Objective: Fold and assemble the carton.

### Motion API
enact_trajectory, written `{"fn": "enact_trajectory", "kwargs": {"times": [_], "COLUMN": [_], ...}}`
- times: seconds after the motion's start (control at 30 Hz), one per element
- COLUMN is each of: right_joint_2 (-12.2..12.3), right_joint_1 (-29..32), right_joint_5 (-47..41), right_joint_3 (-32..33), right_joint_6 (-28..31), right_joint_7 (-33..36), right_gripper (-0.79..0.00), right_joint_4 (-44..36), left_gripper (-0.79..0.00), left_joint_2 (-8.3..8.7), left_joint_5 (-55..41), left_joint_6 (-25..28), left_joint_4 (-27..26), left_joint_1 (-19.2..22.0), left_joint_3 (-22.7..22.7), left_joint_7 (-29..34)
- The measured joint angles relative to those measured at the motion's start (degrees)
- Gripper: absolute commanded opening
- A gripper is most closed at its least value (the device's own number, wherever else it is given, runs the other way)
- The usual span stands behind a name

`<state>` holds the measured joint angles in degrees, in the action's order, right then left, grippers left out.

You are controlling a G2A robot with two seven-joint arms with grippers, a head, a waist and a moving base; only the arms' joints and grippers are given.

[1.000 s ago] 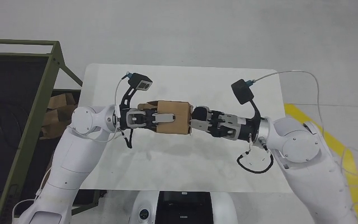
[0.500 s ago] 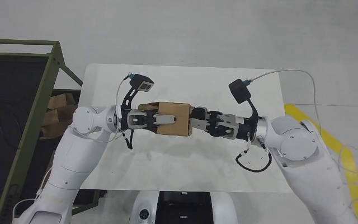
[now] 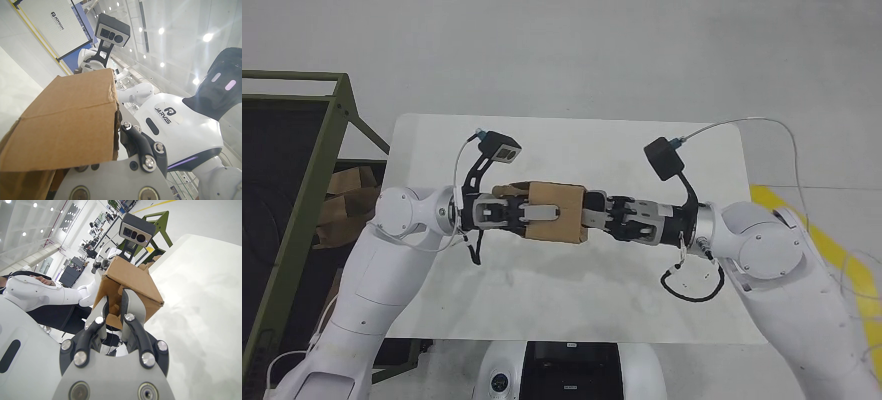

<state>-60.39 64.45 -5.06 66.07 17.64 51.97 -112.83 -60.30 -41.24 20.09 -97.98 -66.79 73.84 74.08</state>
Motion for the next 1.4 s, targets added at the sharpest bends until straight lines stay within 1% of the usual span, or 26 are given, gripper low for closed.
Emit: {"fn": "enact_trajectory", "kwargs": {"times": [0.43, 0.57, 0.87, 1.17, 1.4], "right_joint_2": [-0.3, -0.5, -0.6, -0.3, 0.2], "right_joint_1": [-1.8, -2.5, -3.2, -1.3, 1.7], "right_joint_5": [0.7, 1.0, 1.5, 2.4, 2.4], "right_joint_3": [-1.9, -2.8, -3.6, -1.7, 1.3], "right_joint_6": [-0.5, -0.7, -0.8, 0.5, 2.1], "right_joint_7": [-0.1, -0.1, -0.4, -1.8, -3.0], "right_gripper": [-0.68, -0.671, -0.677, -0.659, -0.674], "right_joint_4": [1.1, 1.2, 1.4, 0.4, -0.7], "left_gripper": [-0.785, -0.785, -0.785, -0.785, -0.785], "left_joint_2": [-0.22, -0.25, -0.24, -0.14, -0.1], "left_joint_5": [-0.2, -0.2, -0.1, 0.1, 0.0], "left_joint_6": [0.1, 0.1, 0.3, 0.5, 0.8], "left_joint_4": [0.7, 0.8, 0.7, 0.3, -0.2], "left_joint_1": [1.0, 1.0, 0.7, -0.2, -1.0], "left_joint_3": [-1.1, -1.1, -0.9, -0.1, 0.5], "left_joint_7": [0.1, 0.0, -0.2, -1.3, -2.2]}}
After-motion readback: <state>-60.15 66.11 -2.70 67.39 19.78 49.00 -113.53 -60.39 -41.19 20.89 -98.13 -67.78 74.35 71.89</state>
